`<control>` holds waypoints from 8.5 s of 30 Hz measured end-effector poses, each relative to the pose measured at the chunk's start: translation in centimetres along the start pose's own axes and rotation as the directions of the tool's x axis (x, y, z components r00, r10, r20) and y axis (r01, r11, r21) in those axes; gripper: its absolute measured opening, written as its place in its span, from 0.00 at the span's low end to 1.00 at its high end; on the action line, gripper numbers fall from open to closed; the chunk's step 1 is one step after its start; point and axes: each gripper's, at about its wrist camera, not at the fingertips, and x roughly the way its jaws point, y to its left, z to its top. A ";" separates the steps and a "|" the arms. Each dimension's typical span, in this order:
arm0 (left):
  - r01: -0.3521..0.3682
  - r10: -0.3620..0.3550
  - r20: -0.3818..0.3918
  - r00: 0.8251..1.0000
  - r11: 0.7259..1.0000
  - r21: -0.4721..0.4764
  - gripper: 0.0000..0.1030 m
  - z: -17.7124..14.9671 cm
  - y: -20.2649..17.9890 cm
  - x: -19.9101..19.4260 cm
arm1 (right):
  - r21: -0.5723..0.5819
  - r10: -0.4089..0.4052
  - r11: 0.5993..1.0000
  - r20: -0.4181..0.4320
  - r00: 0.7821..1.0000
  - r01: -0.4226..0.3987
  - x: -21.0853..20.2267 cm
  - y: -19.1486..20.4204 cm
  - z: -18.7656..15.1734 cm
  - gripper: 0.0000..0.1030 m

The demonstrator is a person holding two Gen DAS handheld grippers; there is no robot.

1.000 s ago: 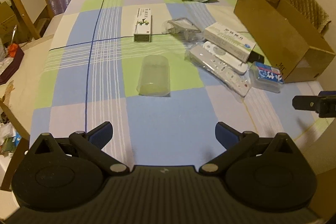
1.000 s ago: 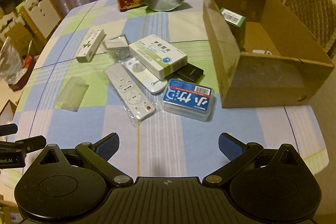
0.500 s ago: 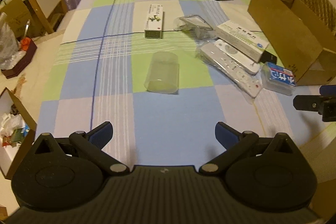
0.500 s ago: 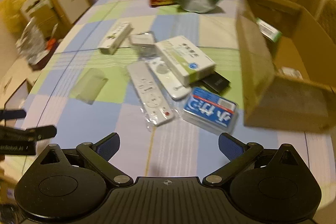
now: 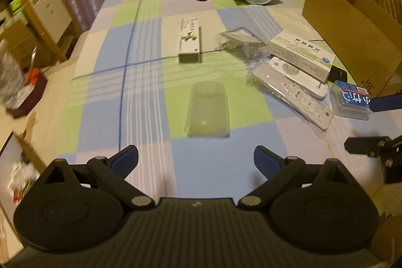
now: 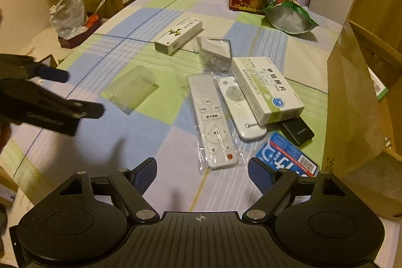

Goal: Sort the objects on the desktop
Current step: 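Close the left tool around the clear plastic cup, then close the right tool on the bagged white remote control, then carry the bagged remote toward the cardboard box while the left tool carries the cup, then open the left tool over the cardboard box to drop the clear cup, then open the right tool over the cardboard box to drop the bagged remote, then move both open tools back over the remaining table objects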

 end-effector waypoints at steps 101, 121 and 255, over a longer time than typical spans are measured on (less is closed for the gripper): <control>0.254 -0.281 0.094 0.955 0.940 0.228 0.47 6.7 -3.6 0.5 | 0.259 -0.204 0.949 0.067 0.977 0.181 -6.5 -6.8 3.8 0.37; 0.391 -0.456 0.080 0.887 0.830 0.398 0.47 6.8 -17.5 -4.7 | 0.375 -0.303 0.888 0.035 0.953 0.268 -15.3 -13.5 -6.0 0.37; 0.249 -0.277 0.109 0.955 0.944 0.217 0.99 11.4 -9.4 -0.4 | 0.236 -0.236 0.955 0.223 0.946 0.182 -12.9 -10.5 2.8 0.98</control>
